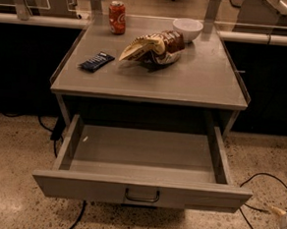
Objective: Close top drawer
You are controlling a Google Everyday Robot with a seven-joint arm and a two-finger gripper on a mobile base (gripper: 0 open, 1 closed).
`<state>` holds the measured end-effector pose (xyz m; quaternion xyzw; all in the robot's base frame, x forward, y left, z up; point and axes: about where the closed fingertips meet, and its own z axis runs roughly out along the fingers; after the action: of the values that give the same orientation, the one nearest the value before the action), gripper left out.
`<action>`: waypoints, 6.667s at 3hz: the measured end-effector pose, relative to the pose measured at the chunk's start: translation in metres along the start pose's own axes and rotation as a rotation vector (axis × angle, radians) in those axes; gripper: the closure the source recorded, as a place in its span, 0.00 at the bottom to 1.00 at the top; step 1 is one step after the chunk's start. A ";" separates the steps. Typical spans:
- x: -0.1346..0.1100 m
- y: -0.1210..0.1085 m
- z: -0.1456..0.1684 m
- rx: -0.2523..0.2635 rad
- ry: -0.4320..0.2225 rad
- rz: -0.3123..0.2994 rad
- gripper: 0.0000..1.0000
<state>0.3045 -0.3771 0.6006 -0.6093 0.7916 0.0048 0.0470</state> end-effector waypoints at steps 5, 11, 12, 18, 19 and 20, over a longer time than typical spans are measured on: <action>-0.045 0.073 -0.016 0.037 0.087 -0.366 0.00; -0.090 0.075 0.015 -0.112 0.112 -0.546 0.00; -0.097 0.063 0.023 -0.104 0.080 -0.510 0.00; -0.145 -0.055 -0.004 0.030 -0.094 -0.348 0.00; -0.156 -0.072 -0.004 0.044 -0.100 -0.362 0.00; -0.171 -0.092 -0.004 0.050 -0.105 -0.378 0.00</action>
Offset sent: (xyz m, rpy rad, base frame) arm -0.0271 0.0003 0.0022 0.0432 -0.0385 0.0415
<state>0.4363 -0.2365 0.6226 -0.7446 0.6594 0.0080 0.1035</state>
